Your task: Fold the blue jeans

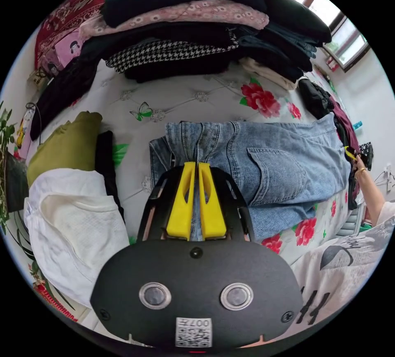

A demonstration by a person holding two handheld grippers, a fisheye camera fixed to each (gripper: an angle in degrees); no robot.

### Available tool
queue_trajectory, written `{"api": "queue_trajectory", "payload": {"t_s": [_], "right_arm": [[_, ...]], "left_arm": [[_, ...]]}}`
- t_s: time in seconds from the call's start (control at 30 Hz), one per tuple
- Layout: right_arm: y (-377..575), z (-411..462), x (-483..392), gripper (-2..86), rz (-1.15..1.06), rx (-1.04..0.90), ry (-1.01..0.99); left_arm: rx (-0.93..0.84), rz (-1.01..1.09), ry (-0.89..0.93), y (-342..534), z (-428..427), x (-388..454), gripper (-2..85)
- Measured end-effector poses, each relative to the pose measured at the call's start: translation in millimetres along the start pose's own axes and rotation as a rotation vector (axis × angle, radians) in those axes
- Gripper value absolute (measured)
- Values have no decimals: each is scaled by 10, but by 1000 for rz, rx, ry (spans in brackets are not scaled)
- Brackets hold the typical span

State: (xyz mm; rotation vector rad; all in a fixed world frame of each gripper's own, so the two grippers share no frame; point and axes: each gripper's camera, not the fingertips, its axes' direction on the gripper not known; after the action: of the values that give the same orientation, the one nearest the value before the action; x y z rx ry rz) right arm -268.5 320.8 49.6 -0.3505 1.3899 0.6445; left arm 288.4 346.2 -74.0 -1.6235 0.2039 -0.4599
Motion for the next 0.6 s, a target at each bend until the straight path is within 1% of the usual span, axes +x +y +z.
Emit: {"api": "queue_trajectory", "payload": {"t_s": [0.03, 0.07, 0.1, 0.13, 0.17, 0.3, 0.33, 0.5, 0.6], "right_arm": [[-24, 84, 10, 92, 5, -31, 16], [-60, 306, 32, 115, 21, -110, 26], [-51, 592, 50, 113, 43, -222, 13], [-25, 599, 4, 112, 26, -183, 58], [38, 613, -112, 104, -38, -152, 72], [227, 600, -124, 36, -14, -88, 54], [260, 571, -116, 32, -13, -72, 52], [492, 5, -16, 8, -5, 104, -26], [500, -309, -139, 4, -52, 184, -1]], "left_arm": [[11, -32, 28, 42, -19, -99, -9], [14, -46, 40, 57, -22, -142, -9], [18, -66, 51, 79, -23, -205, -9], [16, -70, 49, 87, -23, -241, -9], [12, -71, 42, 86, -33, -265, -9], [19, -53, 35, 121, -163, -355, -9], [30, -55, 50, 154, -243, -413, -9], [137, -98, 148, 370, -713, -667, -10], [185, -103, 178, 515, -990, -749, -10]]}}
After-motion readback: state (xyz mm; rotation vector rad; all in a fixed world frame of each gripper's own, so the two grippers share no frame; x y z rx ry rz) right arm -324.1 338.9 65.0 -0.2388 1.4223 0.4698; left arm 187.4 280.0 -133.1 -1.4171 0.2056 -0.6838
